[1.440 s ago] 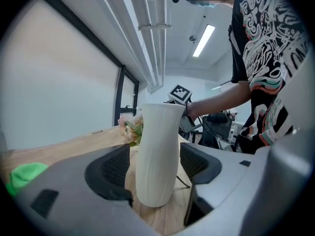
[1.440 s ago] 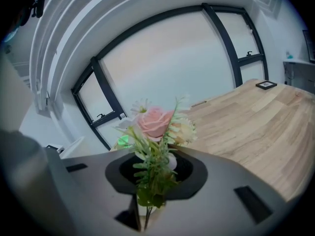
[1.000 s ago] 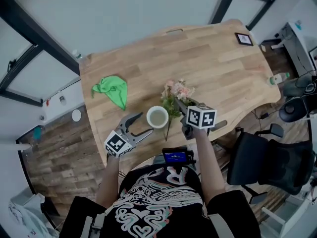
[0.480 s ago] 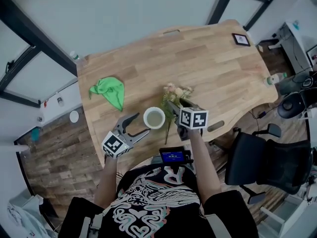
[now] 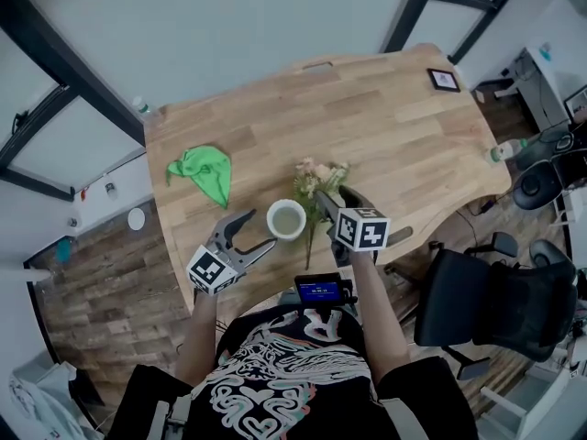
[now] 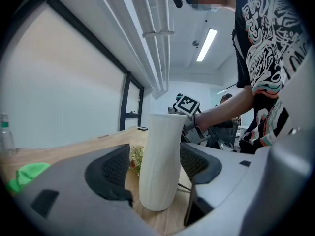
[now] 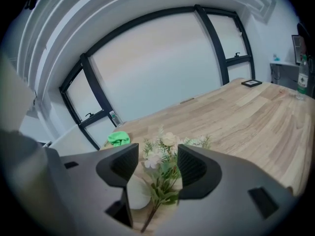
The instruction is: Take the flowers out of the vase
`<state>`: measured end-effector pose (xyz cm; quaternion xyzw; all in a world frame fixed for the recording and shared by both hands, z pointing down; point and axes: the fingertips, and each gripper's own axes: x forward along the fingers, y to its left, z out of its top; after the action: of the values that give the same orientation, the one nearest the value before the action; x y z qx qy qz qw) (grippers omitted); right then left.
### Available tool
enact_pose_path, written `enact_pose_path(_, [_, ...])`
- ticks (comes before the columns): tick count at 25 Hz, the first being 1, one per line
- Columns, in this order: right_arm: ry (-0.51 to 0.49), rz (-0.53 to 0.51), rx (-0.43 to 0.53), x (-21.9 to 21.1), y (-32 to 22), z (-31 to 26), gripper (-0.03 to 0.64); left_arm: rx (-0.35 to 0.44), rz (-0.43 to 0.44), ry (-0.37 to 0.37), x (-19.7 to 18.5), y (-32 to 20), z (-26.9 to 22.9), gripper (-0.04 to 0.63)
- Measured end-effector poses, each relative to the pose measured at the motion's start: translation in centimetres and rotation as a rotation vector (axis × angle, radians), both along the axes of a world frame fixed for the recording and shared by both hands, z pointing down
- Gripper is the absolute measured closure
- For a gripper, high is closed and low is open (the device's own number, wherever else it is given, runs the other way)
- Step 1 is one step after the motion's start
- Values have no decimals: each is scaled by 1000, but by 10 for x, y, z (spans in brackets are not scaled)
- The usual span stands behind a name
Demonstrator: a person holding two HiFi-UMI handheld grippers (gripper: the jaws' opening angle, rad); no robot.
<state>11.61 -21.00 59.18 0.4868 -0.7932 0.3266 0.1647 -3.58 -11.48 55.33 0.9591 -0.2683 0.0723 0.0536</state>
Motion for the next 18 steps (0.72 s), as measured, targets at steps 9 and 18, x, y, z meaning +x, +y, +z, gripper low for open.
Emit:
enact_pose_path(9, [-22,-28,233,1,33,-53,597,-27,-185,94,-38,11,-18,326])
enact_pose_path(18, [92,-115,443,-2,80,-96,612,7,-347,-52,-41,16,-29,594])
